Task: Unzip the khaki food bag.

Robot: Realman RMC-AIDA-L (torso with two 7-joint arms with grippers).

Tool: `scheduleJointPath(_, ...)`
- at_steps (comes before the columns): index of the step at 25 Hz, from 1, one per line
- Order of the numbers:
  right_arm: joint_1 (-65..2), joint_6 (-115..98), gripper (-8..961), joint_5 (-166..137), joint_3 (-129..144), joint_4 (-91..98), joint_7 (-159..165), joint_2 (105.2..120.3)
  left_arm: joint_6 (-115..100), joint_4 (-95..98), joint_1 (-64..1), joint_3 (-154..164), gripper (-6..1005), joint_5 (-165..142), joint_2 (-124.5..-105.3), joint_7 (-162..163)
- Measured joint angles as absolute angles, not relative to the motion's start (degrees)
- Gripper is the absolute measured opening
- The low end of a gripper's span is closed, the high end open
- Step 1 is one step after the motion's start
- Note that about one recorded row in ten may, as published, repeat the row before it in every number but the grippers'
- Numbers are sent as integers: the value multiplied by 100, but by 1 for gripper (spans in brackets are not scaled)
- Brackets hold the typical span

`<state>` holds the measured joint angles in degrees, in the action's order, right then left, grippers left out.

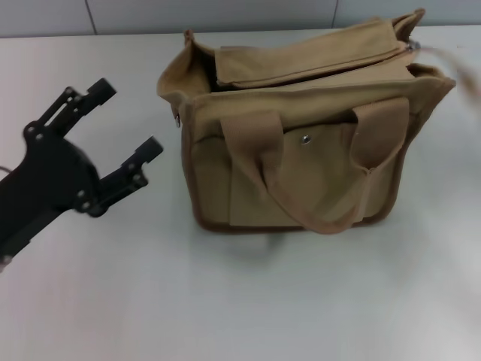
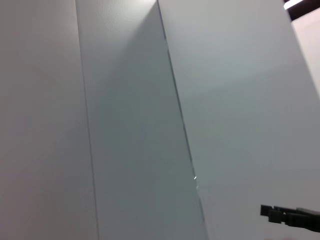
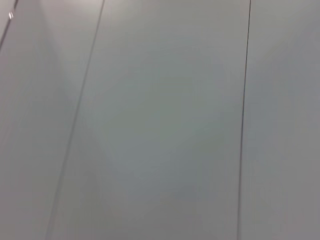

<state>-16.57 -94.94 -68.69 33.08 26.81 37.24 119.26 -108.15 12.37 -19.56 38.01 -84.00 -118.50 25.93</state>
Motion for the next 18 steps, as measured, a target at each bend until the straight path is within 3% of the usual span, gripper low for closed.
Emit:
scheduleJointPath(4, -1379, -10342, 840, -7383, 3365, 2871, 4551, 11878, -11164, 1672, -1771, 4094, 834, -8605, -11810, 3091)
scheduleJointPath(18, -1692, -11384, 840, -10818, 3375, 3534, 5394, 11892, -10617, 2336, -2291, 5128, 834, -10092, -11865, 4581)
